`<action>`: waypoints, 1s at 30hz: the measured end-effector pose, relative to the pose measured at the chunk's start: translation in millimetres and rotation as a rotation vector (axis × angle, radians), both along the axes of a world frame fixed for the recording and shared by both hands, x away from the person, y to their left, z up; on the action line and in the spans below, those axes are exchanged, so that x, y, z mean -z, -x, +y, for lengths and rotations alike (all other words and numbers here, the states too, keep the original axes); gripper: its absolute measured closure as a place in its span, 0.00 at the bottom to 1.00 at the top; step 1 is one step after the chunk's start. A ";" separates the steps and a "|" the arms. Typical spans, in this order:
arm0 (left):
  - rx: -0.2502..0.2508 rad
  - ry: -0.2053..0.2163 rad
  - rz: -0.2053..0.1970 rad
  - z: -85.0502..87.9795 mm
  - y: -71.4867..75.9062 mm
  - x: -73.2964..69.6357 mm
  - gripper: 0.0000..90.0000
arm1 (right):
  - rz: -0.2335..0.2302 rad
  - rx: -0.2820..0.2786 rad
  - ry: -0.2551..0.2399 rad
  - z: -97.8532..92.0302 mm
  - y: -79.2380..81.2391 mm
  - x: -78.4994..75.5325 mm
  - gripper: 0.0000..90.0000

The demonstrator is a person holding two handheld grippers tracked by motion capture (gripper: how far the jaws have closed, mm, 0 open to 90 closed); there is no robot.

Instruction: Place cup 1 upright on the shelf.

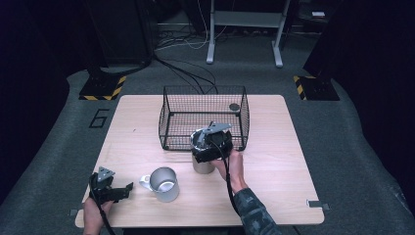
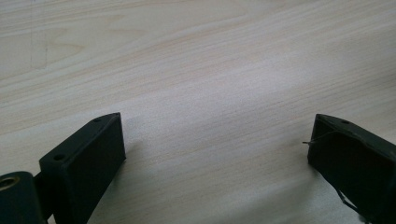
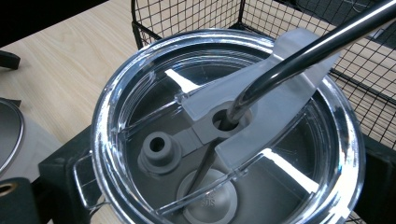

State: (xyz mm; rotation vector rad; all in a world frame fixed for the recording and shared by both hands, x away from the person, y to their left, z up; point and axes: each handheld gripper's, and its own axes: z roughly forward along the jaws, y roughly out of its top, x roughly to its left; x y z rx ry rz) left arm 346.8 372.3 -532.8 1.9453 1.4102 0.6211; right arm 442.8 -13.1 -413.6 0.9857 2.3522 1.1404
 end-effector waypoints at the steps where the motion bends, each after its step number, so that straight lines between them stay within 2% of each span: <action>1: 0.000 0.000 0.000 0.0 0.0 0.0 0.04 | 0.002 0.001 0.001 0.0 0.2 -0.2 0.04; 7: 0.001 -0.001 0.000 0.0 0.0 0.0 0.04 | -0.009 -0.013 0.015 -0.7 3.0 -2.3 0.04; 16: 0.000 -0.001 -0.001 -0.1 0.1 0.0 0.04 | -0.025 0.002 -0.003 -6.4 9.0 -11.3 0.04; 30: 0.000 -0.001 0.000 -0.1 0.1 0.0 0.04 | -0.027 0.017 -0.003 -26.5 18.2 -26.1 0.04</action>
